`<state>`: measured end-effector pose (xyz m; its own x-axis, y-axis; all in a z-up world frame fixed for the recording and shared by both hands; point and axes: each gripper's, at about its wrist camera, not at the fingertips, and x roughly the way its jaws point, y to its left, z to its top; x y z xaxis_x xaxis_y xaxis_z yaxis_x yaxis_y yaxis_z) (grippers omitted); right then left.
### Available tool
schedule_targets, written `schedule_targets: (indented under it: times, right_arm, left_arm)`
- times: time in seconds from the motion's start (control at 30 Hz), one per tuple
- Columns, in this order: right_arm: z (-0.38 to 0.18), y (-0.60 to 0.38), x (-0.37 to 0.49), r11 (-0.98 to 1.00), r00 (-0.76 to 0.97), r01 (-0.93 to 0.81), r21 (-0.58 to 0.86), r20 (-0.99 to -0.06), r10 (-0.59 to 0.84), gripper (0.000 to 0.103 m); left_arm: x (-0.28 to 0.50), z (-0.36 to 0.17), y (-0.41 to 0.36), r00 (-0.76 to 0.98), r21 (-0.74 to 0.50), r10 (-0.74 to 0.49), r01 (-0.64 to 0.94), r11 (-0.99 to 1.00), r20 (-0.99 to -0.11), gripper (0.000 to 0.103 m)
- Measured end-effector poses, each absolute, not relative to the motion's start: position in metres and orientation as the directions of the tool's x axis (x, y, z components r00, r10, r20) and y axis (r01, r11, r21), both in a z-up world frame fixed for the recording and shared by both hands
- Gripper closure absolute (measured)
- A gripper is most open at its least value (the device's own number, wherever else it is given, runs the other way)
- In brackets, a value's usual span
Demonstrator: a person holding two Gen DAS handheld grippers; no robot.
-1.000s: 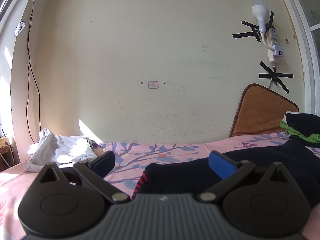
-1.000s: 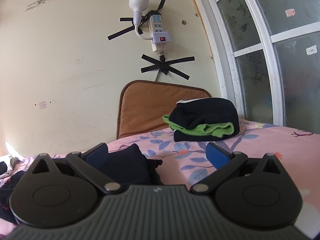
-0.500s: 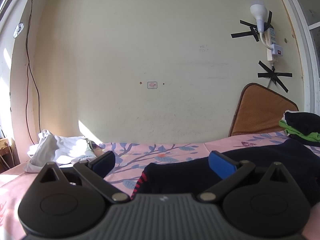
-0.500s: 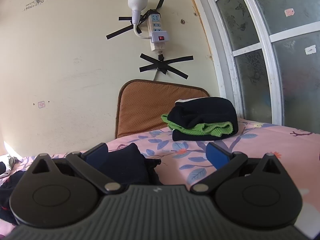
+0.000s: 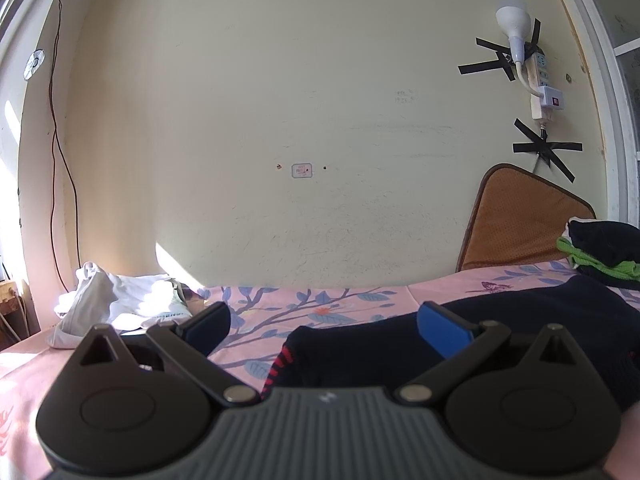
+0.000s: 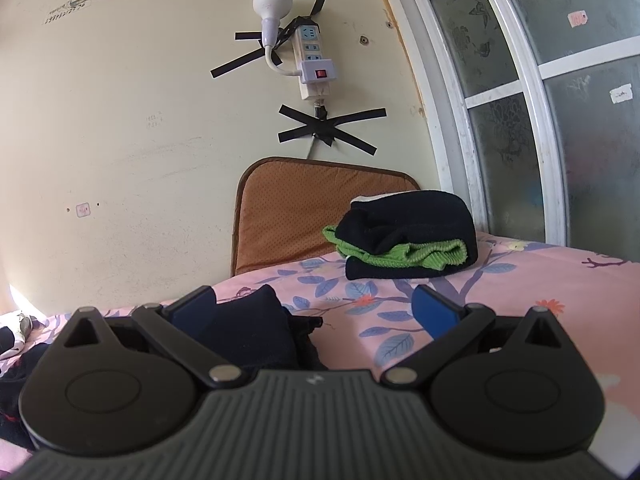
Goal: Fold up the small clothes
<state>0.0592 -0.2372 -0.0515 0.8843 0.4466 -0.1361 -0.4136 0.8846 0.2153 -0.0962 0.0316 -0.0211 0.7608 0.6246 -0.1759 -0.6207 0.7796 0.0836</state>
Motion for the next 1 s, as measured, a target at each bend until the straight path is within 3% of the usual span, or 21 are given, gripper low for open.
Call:
schedule_targets:
  times: [0.53, 1.0]
  right_arm:
    - [-0.0518, -0.2396, 0.0579, 0.881, 0.886, -0.412, 0.232, -0.122, 0.447, 0.0]
    - [-0.0512, -0.241, 0.0549, 0.877, 0.887, -0.421, 0.232, -0.1, 0.452, 0.0]
  left_arm:
    - [-0.0952, -0.0222, 0.0335, 0.758, 0.087, 0.626, -0.622, 0.779, -0.182, 0.0]
    - [-0.1002, -0.0213, 0.0286, 0.75, 0.103, 0.647, -0.638, 0.763, -0.137, 0.0]
